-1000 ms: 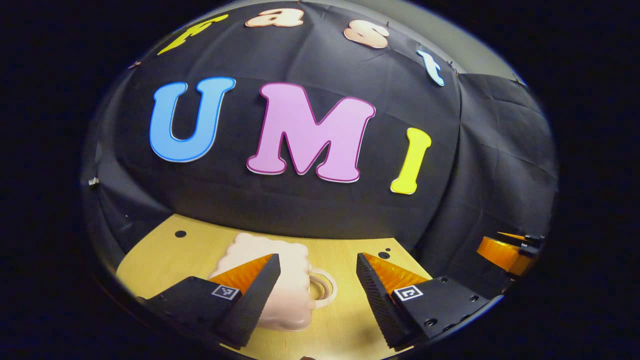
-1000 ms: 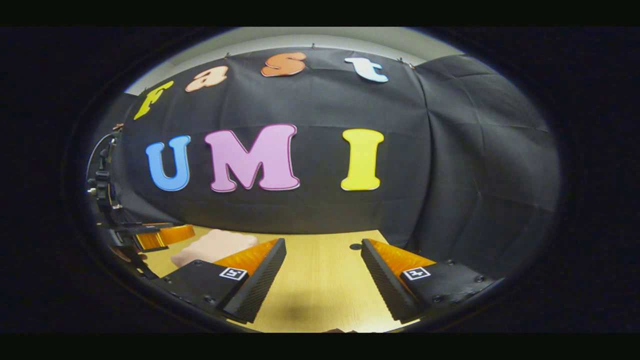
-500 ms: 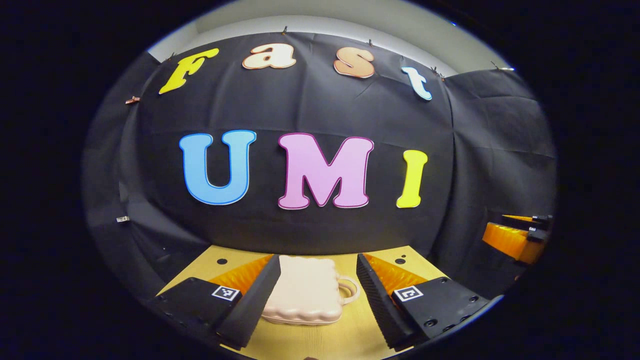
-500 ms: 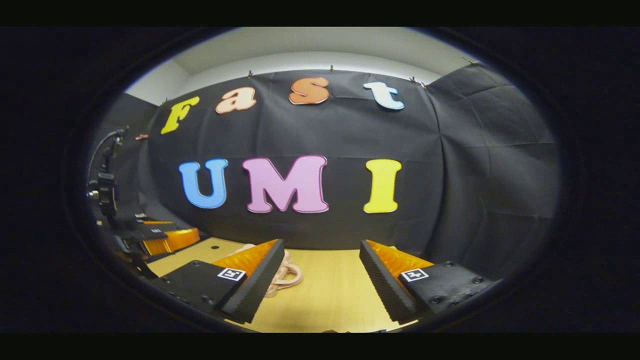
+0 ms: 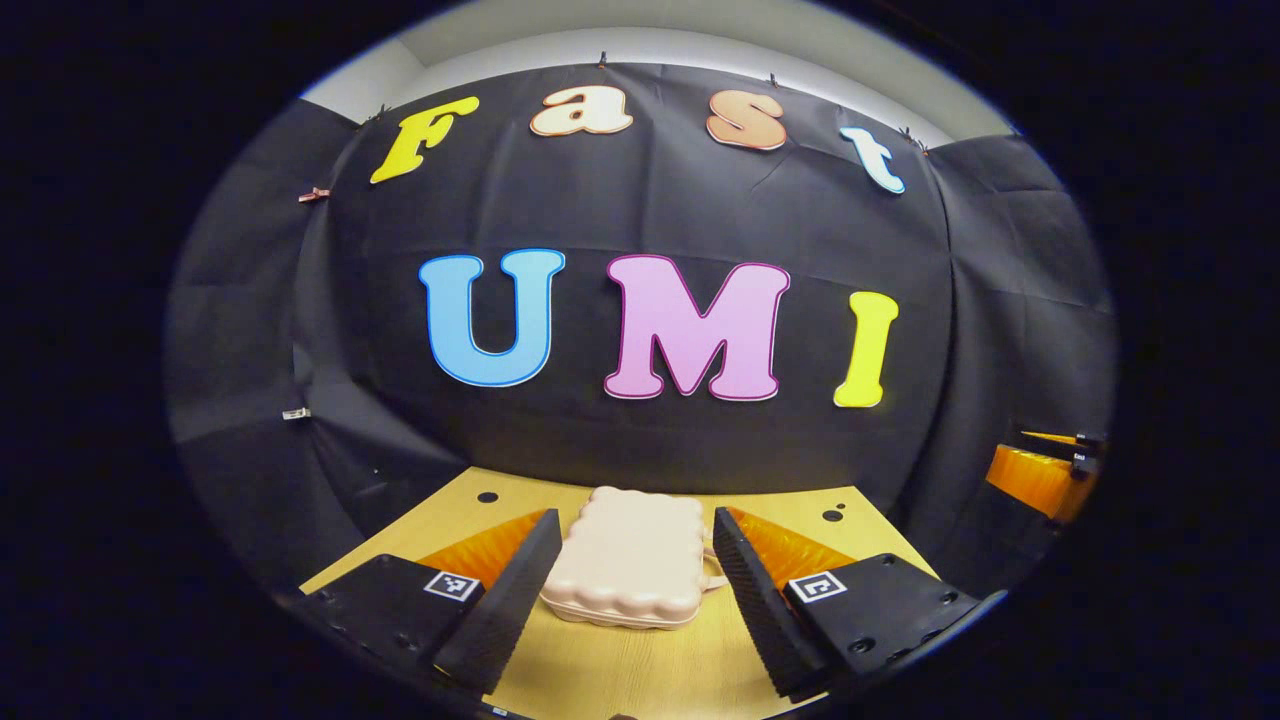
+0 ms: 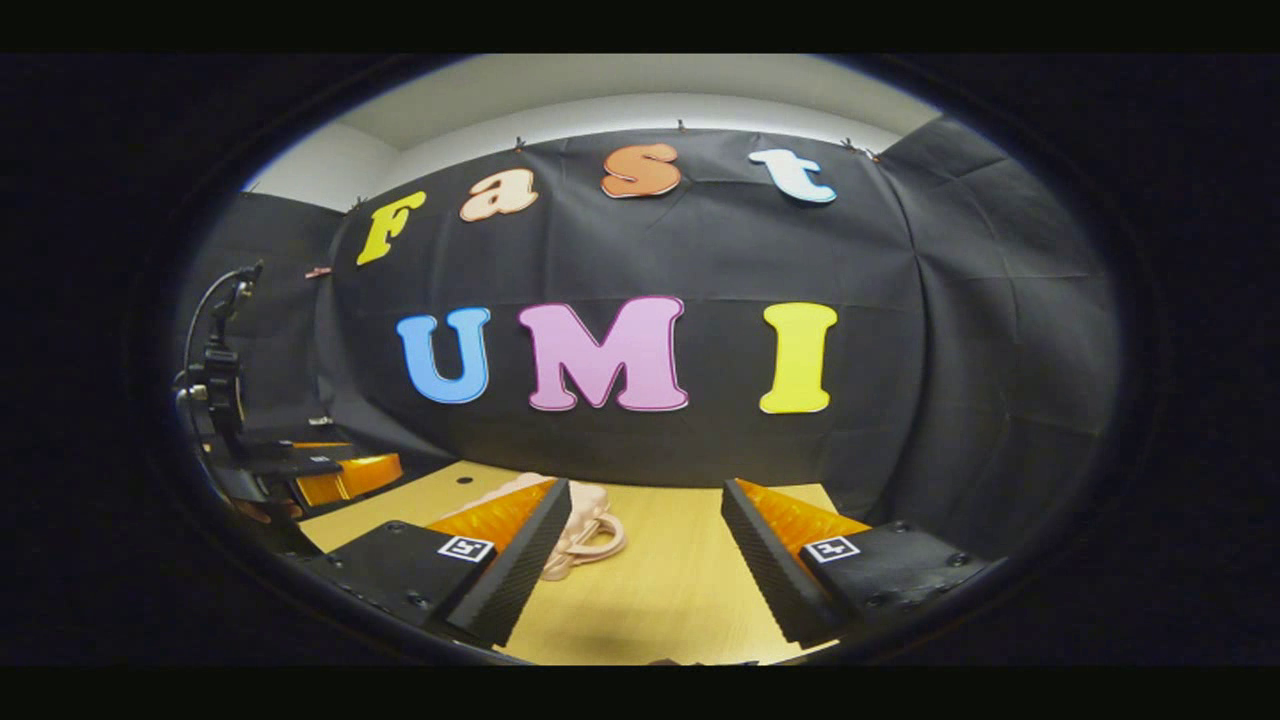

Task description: First open the suitcase, pack the skin care products into it, and then close the suitcase.

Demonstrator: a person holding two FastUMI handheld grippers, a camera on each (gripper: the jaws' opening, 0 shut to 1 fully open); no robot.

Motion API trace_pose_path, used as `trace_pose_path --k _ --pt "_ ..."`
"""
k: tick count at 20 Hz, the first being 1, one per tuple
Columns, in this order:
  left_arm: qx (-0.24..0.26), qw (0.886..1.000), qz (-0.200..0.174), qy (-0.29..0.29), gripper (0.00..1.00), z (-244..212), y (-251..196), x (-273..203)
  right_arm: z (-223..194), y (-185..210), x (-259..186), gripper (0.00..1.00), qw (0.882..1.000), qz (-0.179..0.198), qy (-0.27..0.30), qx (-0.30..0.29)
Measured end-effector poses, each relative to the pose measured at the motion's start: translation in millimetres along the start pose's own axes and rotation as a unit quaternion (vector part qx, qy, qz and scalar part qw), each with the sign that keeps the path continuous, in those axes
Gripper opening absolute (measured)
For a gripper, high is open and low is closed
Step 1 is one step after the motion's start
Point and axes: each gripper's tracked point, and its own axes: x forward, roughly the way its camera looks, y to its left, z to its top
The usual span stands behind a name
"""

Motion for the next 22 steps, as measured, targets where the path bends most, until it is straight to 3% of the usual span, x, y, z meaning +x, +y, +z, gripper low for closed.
trace_pose_path --k 22 --pt "0.012 0.999 -0.047 -0.005 0.96 -10.8 20.9 42.9 -22.1 30.6 38.2 0.96 0.998 -0.06 0.008 -0.009"
